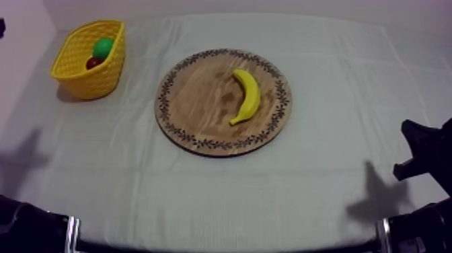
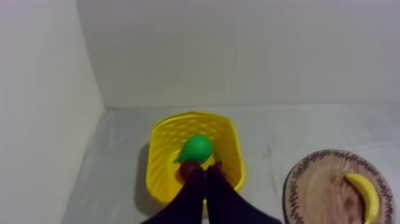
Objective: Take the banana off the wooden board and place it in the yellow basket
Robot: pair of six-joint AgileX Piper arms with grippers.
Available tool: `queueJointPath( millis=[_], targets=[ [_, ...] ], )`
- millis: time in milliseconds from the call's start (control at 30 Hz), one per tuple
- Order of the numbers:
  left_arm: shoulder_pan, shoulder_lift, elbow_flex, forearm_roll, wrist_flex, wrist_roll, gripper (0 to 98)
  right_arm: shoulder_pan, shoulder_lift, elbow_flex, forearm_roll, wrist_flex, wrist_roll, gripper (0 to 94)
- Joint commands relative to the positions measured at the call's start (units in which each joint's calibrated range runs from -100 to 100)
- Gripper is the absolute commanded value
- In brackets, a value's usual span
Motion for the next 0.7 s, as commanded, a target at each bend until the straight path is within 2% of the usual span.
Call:
queueJointPath(
  millis=[0,133,233,433,667],
  targets=[
    [3.62,5.78,-9.34,-1.73,2.54,2.16,0.0,0.00,0.00,-0.03,0.02,0.02,-0.11,0.3],
    [8.12,12.67,-18.73,-3.64,6.11,4.70,0.0,0.00,0.00,-0.03,0.02,0.02,-0.11,0.3],
    [10.85,17.42,-24.57,-4.39,7.51,6.41,0.0,0.00,0.00,-0.03,0.02,0.02,-0.11,0.3],
    [15.87,25.97,-35.32,-4.75,11.32,9.23,0.0,0.00,0.00,-0.03,0.02,0.02,-0.11,0.3],
    [21.51,34.36,-45.27,-5.08,15.78,10.99,0.0,0.00,0.00,-0.03,0.02,0.02,-0.12,0.3]
  ],
)
